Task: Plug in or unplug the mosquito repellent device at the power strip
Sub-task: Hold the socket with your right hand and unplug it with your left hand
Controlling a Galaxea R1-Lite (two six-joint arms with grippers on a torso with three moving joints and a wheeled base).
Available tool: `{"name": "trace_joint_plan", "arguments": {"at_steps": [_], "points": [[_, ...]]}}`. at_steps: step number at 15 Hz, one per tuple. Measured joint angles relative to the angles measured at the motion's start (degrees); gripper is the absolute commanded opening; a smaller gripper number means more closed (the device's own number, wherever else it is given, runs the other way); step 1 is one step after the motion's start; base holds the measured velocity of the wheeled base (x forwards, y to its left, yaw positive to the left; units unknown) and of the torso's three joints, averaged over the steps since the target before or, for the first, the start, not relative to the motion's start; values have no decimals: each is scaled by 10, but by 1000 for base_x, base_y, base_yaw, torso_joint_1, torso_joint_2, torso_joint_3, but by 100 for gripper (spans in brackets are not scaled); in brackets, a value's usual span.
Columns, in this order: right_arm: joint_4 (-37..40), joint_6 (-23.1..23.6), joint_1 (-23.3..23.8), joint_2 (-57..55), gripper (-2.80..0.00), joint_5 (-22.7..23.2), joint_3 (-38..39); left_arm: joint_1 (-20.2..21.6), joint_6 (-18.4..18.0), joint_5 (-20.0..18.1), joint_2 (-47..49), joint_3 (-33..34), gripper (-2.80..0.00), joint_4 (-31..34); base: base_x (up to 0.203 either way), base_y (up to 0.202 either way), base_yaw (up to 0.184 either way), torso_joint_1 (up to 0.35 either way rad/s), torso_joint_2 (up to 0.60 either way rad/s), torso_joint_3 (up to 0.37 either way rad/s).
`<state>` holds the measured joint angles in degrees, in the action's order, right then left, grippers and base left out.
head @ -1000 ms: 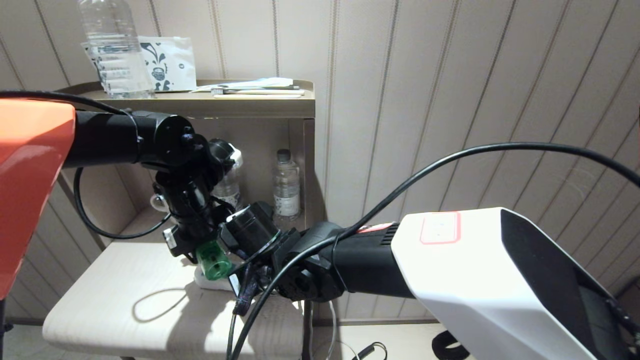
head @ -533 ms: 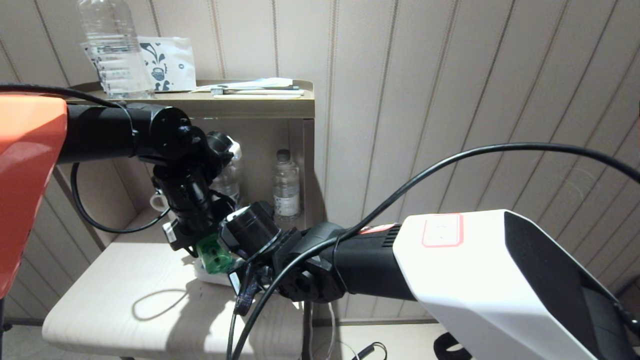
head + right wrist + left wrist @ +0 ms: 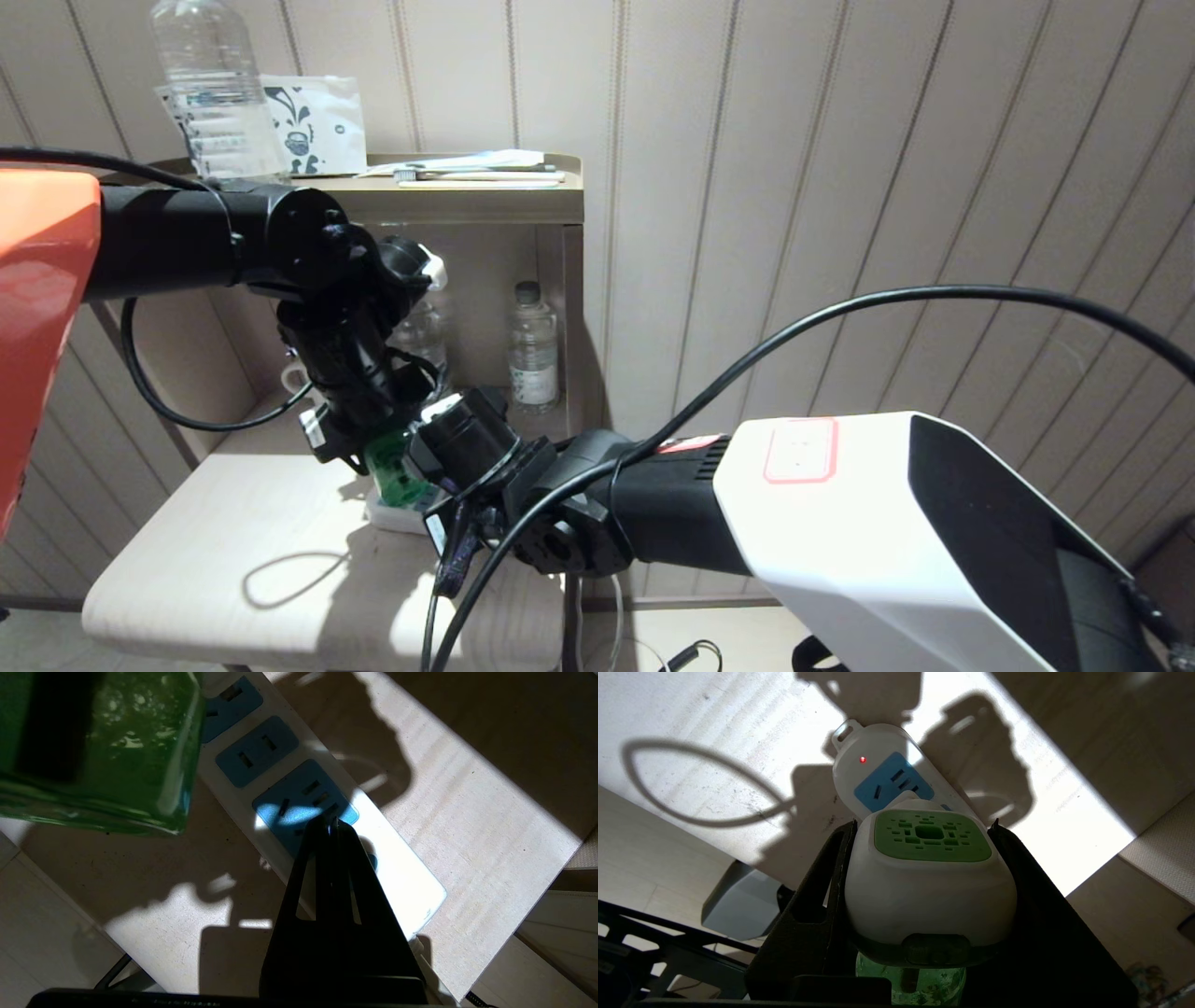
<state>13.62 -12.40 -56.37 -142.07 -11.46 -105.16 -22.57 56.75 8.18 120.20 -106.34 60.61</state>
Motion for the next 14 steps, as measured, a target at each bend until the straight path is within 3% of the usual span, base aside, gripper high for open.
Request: {"name": "trace_joint_plan", "arguments": {"at_steps": [5, 9, 14], "points": [[4, 0, 0, 9, -280, 0, -3, 4, -9, 10, -9, 4, -280, 1, 0, 0, 0, 0, 0, 0], [5, 6, 4, 56, -280, 1, -6, 24, -11, 49, -16, 12, -280, 1, 0, 0, 0, 0, 0, 0], [8, 10, 11, 139, -280, -5, 1, 26, -14, 50, -42, 29, -280, 7, 0, 0, 0, 0, 0, 0]]}}
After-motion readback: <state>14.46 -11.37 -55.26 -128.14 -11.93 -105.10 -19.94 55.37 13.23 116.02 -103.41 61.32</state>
